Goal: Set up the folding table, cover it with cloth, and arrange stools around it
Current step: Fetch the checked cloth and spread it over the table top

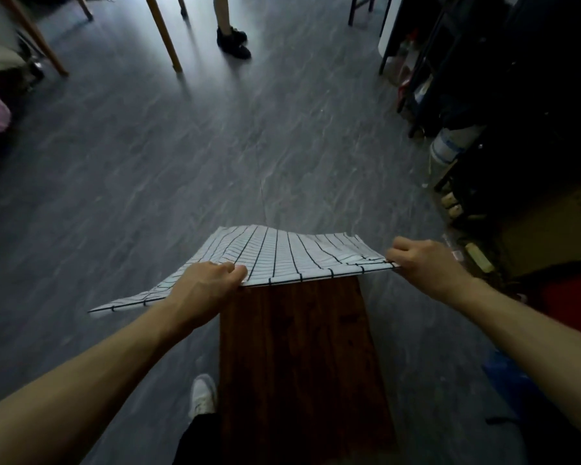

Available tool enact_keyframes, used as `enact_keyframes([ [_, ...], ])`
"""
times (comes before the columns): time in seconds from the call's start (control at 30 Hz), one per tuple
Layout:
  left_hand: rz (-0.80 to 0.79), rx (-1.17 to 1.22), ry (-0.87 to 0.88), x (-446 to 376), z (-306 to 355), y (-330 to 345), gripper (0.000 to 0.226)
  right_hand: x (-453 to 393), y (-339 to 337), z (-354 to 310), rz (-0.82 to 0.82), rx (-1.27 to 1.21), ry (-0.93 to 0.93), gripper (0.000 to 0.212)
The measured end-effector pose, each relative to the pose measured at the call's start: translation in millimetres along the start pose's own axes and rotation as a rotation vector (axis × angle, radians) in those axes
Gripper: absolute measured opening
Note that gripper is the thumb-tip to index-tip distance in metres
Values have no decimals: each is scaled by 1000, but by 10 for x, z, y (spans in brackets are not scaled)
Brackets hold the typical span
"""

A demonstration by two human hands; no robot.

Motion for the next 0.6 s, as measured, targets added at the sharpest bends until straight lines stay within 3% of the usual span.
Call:
enact_keyframes([
  [0.37, -169, 121, 1, 993, 875, 680, 45, 1107, 723, -624, -109, -44, -7, 40],
  [0.6, -106, 155, -16, 1706, 1347, 906, 49, 1873, 1118, -994, -148, -42, 66, 35],
])
Point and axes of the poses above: each hand's wrist, its own x-axis away from the middle knuckle, its own y-axis out of the palm, z = x × y, the point moved 6 cm from there along -x, towards the middle knuckle, and after that the axes turned 6 degrees about y, right-handed, at the moved point
